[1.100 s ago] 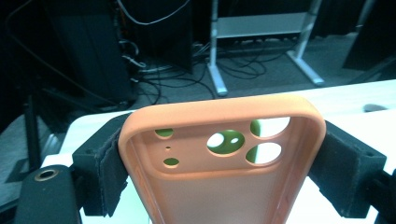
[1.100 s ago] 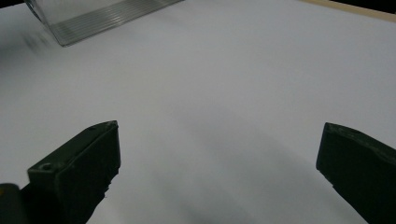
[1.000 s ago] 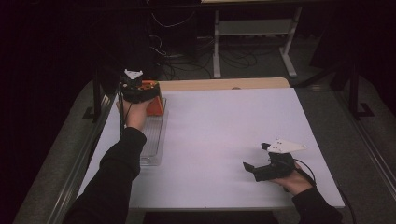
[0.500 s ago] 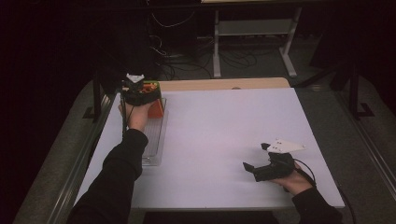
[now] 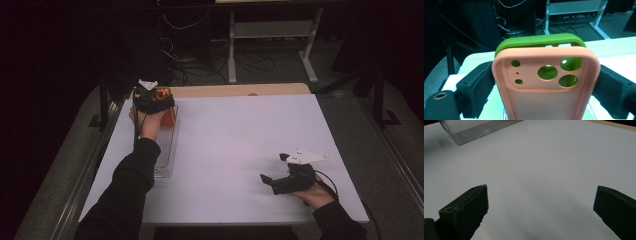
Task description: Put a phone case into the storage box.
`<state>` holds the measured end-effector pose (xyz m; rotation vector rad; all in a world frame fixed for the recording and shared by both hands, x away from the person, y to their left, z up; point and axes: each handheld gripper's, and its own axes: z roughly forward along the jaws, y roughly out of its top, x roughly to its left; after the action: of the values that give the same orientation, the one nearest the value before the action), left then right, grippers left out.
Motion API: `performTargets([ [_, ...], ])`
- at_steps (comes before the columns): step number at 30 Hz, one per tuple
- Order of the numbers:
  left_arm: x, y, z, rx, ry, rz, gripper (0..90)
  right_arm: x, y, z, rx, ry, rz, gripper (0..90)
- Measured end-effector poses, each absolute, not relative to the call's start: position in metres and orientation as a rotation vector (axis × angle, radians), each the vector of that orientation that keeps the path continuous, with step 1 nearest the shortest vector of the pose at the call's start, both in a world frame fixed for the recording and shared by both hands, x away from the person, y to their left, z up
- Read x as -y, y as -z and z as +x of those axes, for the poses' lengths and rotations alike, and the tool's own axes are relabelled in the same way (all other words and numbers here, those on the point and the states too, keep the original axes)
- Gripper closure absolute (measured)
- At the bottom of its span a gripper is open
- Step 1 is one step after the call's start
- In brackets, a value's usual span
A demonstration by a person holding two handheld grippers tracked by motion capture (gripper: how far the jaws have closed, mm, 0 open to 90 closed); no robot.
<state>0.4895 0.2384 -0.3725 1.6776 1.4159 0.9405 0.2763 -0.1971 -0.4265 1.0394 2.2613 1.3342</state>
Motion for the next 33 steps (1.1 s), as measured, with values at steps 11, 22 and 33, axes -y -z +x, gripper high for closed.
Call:
performTargets([
  [11, -0.241, 0.368, 0.488, -1.36, -0.908, 1.651, 0.0, 0.197, 0.427, 0.277, -2.262, -1.337, 1.037, 0.0],
  [22, -0.252, 0.348, 0.461, -1.233, -0.741, 1.733, 0.0, 0.197, 0.427, 0.277, -2.261, -1.337, 1.038, 0.0],
  [33, -0.243, 0.336, 0.398, -0.919, -0.483, 1.908, 0.0, 0.196, 0.425, 0.275, -2.262, -1.349, 1.038, 0.0],
])
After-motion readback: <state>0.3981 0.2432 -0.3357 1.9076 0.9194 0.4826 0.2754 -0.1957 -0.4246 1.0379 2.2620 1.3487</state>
